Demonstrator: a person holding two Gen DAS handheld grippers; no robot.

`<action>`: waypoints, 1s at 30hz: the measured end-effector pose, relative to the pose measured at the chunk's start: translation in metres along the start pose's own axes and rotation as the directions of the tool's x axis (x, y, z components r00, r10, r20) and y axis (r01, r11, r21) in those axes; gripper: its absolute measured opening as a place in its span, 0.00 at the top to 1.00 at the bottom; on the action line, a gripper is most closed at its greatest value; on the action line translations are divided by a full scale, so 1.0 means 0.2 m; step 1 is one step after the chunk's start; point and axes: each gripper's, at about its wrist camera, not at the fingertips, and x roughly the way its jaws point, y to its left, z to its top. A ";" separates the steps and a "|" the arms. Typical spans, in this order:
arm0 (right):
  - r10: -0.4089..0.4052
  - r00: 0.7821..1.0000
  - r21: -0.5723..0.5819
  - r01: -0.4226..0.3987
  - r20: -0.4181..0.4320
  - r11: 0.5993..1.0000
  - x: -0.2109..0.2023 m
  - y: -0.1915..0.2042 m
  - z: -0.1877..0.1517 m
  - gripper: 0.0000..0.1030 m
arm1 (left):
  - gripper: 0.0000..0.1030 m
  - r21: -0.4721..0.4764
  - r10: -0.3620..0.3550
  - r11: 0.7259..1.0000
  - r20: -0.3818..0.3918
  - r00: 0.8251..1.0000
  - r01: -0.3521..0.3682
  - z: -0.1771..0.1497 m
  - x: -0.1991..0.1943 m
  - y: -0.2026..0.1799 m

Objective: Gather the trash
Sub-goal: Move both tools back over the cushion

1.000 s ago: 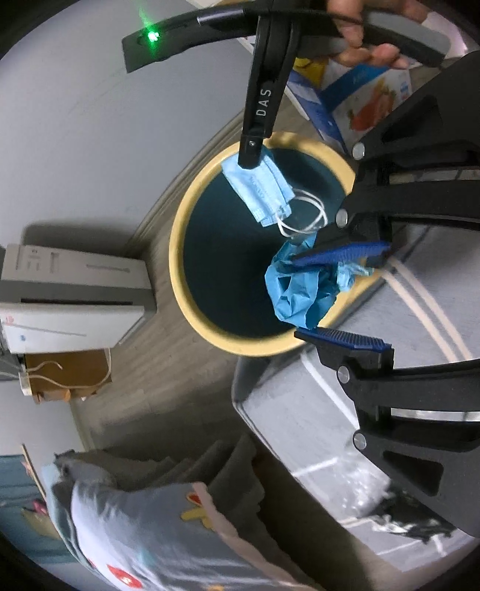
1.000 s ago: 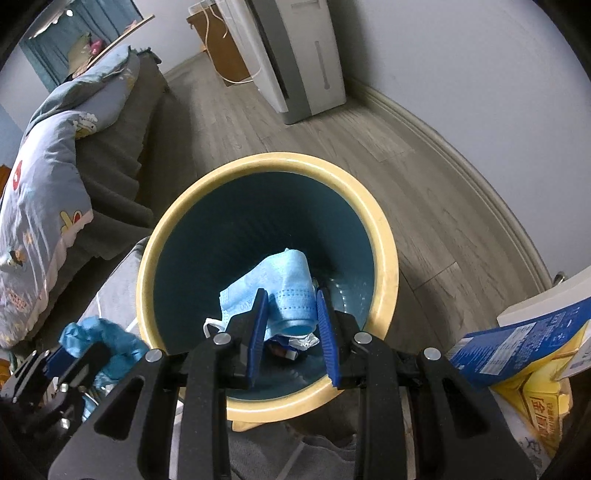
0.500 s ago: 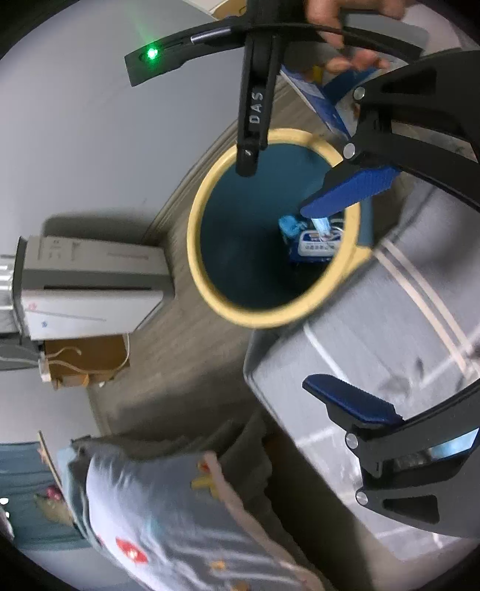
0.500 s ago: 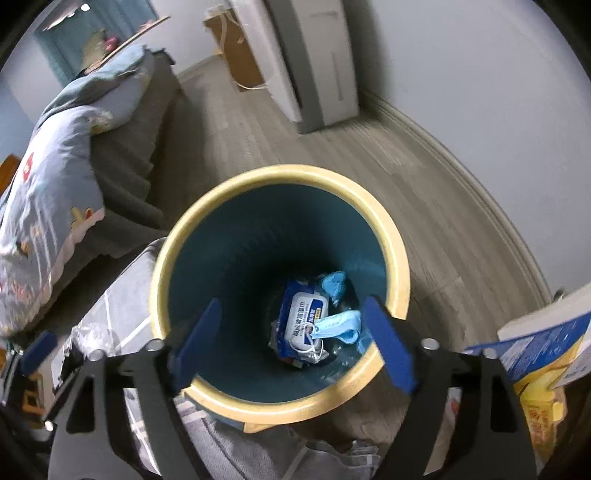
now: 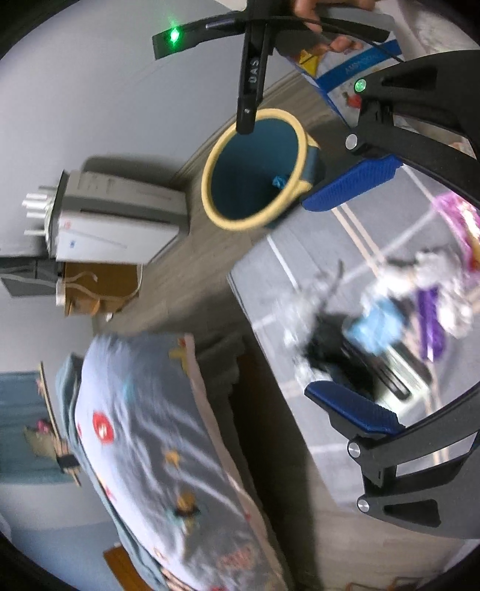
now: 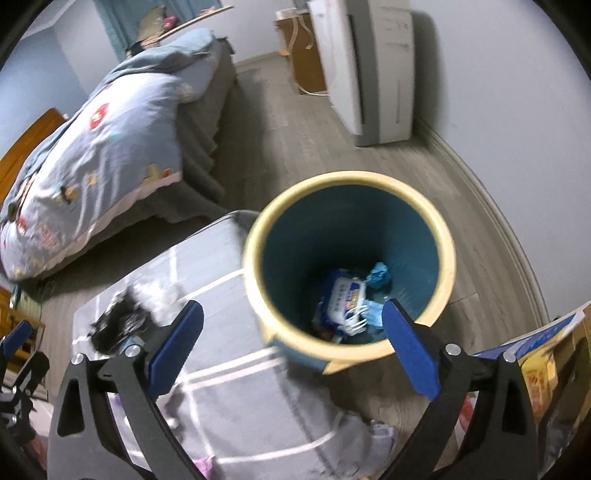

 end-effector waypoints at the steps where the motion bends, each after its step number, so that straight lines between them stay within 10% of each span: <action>1: 0.010 1.000 -0.011 -0.011 -0.007 1.000 -0.01 0.04 -0.02 0.06 | 0.10 -0.008 0.009 1.000 0.003 1.000 -0.009 -0.02 -0.04 0.03; 21: 0.025 0.946 -0.110 -0.064 -0.323 0.992 0.10 0.50 -0.76 0.09 | 0.09 -0.092 0.081 0.992 -0.020 0.996 -0.083 -0.38 -0.27 0.34; 28: -0.013 0.890 -0.127 -0.050 -0.456 0.991 0.24 0.50 -0.95 0.52 | 0.09 -0.079 0.072 0.994 -0.034 0.997 -0.075 -0.40 -0.25 0.31; 30: 0.008 0.882 -0.099 -0.062 -0.472 0.993 0.26 0.49 -0.96 0.87 | 0.09 -0.078 0.075 0.994 -0.037 0.996 -0.078 -0.40 -0.24 0.31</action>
